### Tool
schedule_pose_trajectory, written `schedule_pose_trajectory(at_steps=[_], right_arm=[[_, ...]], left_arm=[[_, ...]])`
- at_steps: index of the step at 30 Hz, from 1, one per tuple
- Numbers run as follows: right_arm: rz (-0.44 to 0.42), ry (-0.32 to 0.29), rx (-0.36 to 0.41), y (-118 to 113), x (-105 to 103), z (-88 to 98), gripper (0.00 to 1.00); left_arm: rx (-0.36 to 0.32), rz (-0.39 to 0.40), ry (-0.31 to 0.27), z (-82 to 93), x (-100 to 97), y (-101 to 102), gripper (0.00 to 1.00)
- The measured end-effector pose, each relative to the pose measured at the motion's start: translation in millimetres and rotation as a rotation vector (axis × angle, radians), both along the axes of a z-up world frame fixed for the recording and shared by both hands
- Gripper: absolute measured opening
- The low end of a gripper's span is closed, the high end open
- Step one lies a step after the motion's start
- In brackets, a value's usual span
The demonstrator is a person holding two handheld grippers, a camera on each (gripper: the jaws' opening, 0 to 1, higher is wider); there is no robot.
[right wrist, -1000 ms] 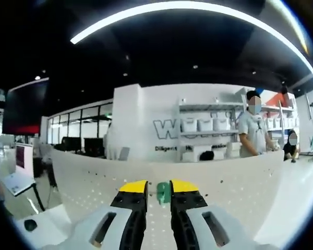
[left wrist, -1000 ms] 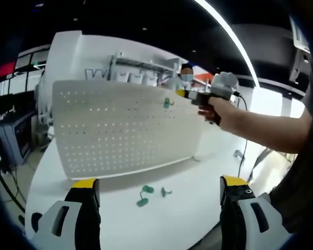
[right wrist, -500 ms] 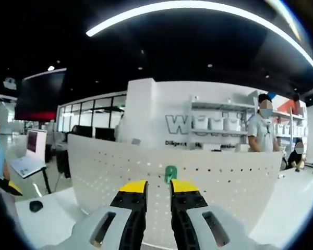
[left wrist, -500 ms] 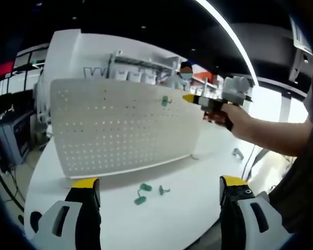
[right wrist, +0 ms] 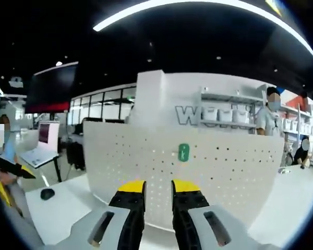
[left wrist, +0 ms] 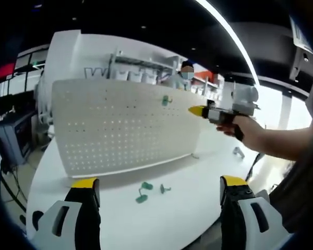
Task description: Insert the hook assembly into the mounting plate slot until the hook locks in place.
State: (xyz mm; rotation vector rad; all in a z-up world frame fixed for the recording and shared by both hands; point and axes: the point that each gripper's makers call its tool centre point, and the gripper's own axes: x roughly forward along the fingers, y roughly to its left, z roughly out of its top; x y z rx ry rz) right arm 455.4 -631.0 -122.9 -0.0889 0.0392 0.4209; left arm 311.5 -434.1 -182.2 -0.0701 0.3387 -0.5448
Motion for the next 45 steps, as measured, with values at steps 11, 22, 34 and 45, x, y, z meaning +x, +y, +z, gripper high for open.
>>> schedule_pose_trajectory(at_steps=[11,22,34,45], right_arm=[[0.049,0.120,-0.016,3,-38,-51.0,0.29],[0.096,0.180,0.001,9,-69,-65.5,0.32],[0.120,0.272,0.057,15,-103,-93.5,0.39],[0.115,0.358,0.113,19,-139,-120.9,0.41]], left_arm=[[0.002,0.027,0.001,-2.9,-2.2,10,0.98],[0.007,0.028,0.015,-7.7,-4.4,13,0.98],[0.008,0.017,0.058,-19.6,-7.1,12,0.99],[0.008,-0.008,0.093,-28.8,-7.9,9,0.99]])
